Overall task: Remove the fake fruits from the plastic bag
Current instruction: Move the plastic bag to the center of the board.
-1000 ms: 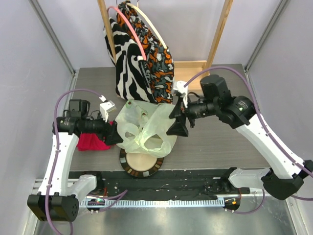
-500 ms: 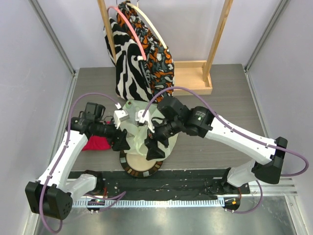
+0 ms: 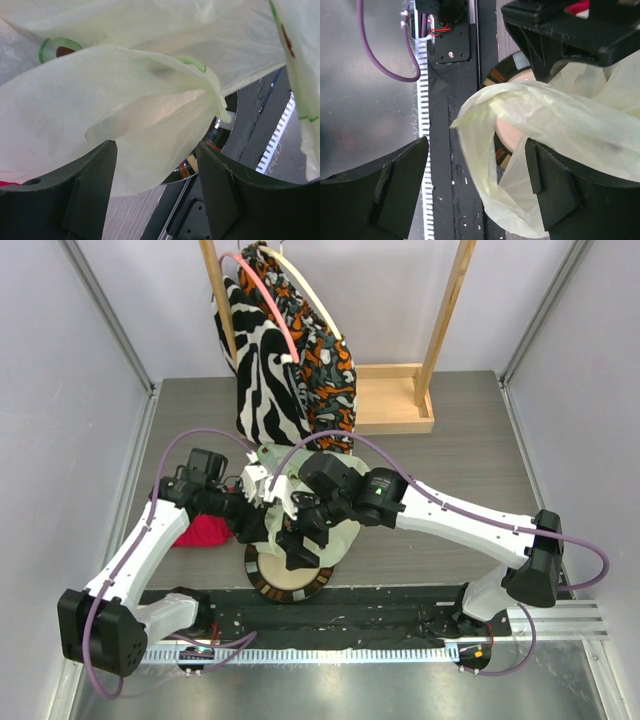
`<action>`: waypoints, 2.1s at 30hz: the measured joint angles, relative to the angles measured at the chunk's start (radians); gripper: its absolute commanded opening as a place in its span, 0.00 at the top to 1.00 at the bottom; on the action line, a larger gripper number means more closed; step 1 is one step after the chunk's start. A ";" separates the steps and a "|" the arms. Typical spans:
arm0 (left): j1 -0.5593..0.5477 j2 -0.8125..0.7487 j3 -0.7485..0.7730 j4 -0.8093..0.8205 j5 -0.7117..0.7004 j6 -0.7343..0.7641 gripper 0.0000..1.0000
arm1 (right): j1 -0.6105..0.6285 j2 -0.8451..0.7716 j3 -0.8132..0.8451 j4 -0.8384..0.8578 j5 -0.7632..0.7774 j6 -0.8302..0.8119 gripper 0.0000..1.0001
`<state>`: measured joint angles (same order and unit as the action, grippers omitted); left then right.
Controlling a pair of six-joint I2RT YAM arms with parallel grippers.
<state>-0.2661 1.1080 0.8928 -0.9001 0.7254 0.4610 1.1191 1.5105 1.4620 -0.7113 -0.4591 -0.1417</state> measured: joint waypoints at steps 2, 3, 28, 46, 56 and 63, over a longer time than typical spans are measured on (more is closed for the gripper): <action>0.000 0.000 0.000 0.015 -0.002 -0.009 0.29 | 0.007 0.000 -0.022 0.008 0.020 0.018 0.14; 0.000 0.000 0.000 0.022 0.001 -0.015 0.33 | 0.010 0.000 -0.032 0.009 0.029 0.027 0.16; -0.034 0.115 0.076 0.006 0.082 -0.055 1.00 | -0.078 -0.099 -0.128 0.055 0.317 0.019 0.99; -0.269 0.742 1.033 0.176 0.007 -0.338 1.00 | -1.056 -0.344 0.032 -0.063 0.457 0.004 0.99; -0.288 1.029 1.574 0.375 -0.150 -0.483 1.00 | -1.510 -0.102 0.227 0.019 0.347 0.188 0.99; -0.345 1.106 1.656 0.485 -0.176 -0.479 1.00 | -1.587 -0.016 0.293 0.135 0.274 0.282 0.99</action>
<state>-0.6113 2.2139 2.5488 -0.4152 0.5491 -0.0181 -0.4679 1.4940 1.7546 -0.5762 -0.1848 0.1402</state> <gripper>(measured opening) 0.013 0.032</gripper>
